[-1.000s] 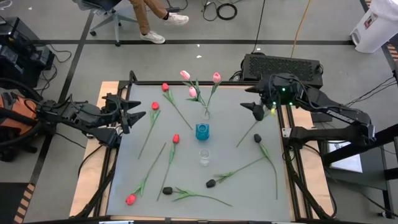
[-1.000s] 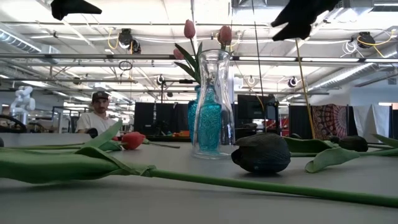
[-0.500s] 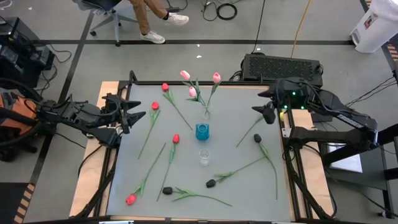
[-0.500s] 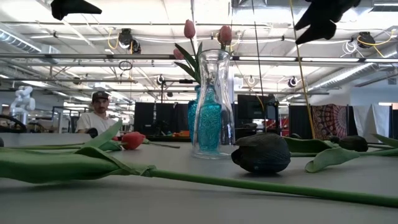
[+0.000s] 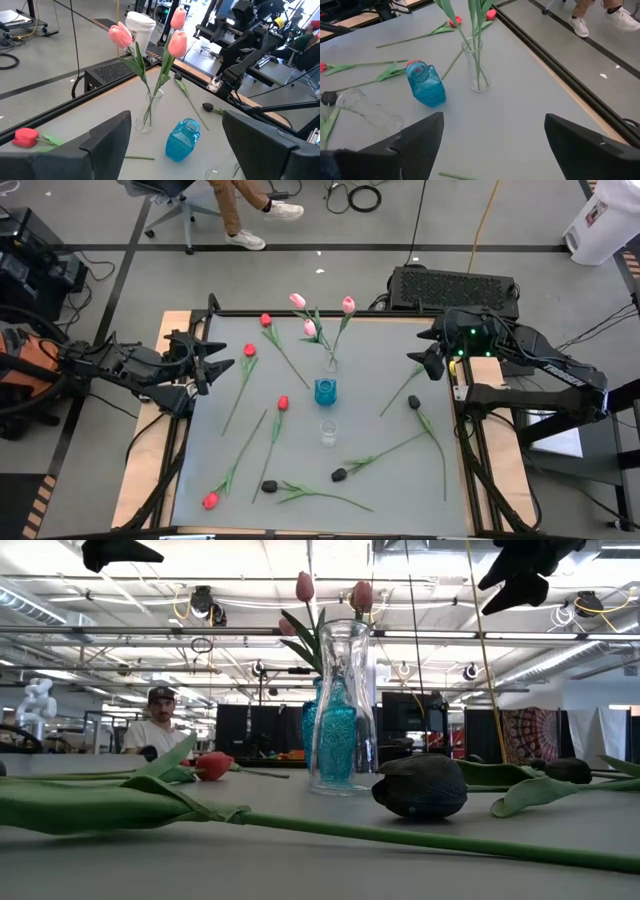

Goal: Sort flowers into vase by color
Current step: Put the bottom left black tulip into the blue vase

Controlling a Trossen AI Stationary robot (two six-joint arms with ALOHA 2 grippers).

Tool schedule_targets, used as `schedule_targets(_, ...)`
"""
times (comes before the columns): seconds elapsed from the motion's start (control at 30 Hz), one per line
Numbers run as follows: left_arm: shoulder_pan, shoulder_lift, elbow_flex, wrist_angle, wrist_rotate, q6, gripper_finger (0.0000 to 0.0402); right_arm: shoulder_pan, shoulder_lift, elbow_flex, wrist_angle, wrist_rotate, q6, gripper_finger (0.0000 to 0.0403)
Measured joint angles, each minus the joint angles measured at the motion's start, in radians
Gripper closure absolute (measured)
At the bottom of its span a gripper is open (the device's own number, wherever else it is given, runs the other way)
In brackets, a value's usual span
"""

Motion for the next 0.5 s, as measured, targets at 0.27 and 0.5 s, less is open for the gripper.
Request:
schedule_targets(0.27, 0.000, 0.000, 0.000, 0.000, 0.000, 0.000, 0.0082, 0.000, 0.000, 0.000, 0.000, -0.001, -0.007, 0.0064)
schedule_targets(0.5, 0.000, 0.000, 0.000, 0.000, 0.000, 0.000, 0.0082, 0.000, 0.000, 0.000, -0.003, -0.002, -0.012, 0.0064)
